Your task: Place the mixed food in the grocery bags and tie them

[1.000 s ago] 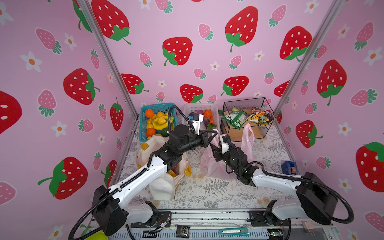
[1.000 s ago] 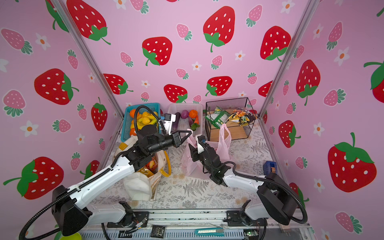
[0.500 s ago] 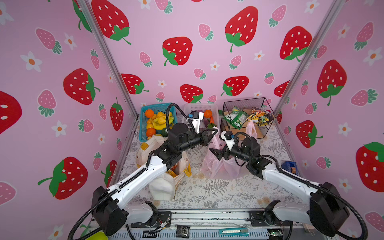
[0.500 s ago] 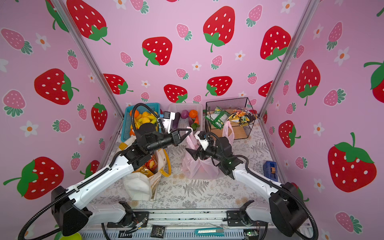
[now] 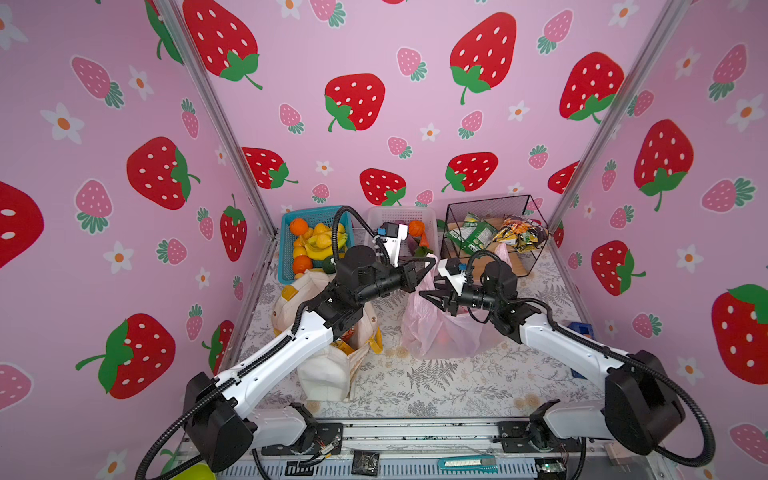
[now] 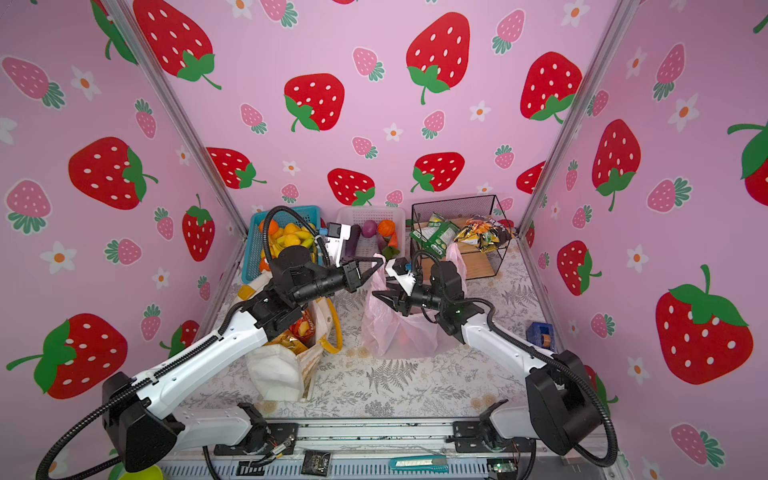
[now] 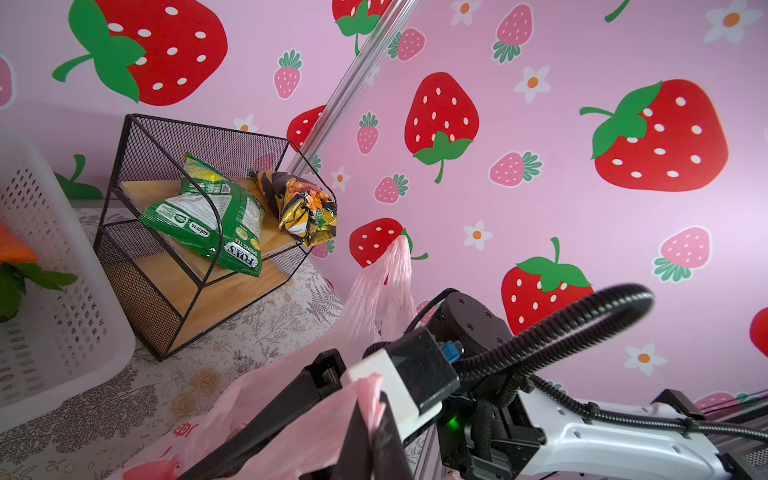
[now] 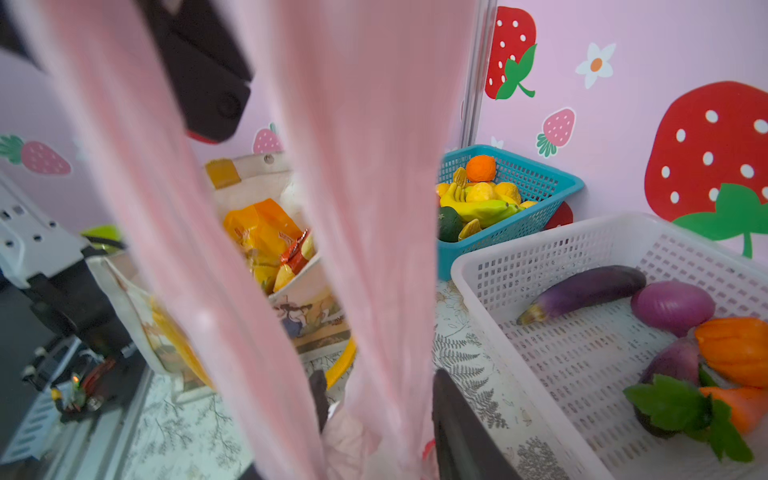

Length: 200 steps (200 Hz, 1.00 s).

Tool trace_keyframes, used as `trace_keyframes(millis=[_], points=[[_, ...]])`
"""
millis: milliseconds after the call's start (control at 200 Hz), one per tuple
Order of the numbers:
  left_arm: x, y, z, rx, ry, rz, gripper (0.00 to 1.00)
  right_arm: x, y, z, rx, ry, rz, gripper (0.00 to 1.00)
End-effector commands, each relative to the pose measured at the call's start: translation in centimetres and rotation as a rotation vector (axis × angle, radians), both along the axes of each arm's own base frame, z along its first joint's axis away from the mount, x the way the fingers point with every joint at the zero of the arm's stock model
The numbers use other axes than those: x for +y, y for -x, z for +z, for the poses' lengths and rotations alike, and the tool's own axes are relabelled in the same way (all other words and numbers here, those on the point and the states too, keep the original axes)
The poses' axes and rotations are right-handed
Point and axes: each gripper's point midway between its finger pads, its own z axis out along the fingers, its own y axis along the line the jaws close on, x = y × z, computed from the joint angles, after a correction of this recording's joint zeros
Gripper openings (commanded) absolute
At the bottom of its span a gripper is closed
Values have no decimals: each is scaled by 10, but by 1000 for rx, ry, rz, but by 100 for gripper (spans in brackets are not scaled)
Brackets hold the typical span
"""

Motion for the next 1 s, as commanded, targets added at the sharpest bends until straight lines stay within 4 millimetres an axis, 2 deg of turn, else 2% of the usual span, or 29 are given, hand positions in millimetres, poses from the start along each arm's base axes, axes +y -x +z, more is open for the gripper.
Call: trace_keyframes(millis=[0,95,155,210,265,380,430,560,805,970,995], points=[[3,3,30,-69,38,-12,0,-1,0,-19,21,11,3,25],[4,3,30,-70,39,-9,0,-6,-5,-31,36,22,-55,12],[4,2,30,-68,38,-8,0,-9,-8,-32,38,25,-87,11],[4,0,28,-67,34,-6,0,-10,-12,-27,38,22,-113,14],[5,-2,27,-64,32,0,0,-13,-17,-18,36,18,-161,28],[8,-10,23,-59,22,22,0,-28,-30,3,38,22,-293,67],[11,-15,21,-56,16,38,0,-34,-31,14,35,20,-329,75],[18,-29,21,-44,12,64,0,-48,-27,39,33,38,-393,88],[32,-50,21,-37,3,108,0,-71,3,95,-7,17,-393,91],[40,-61,21,-29,-13,120,0,-94,19,114,-28,6,-449,90],[42,-62,20,-29,-18,123,0,-102,26,124,-49,-14,-460,89]])
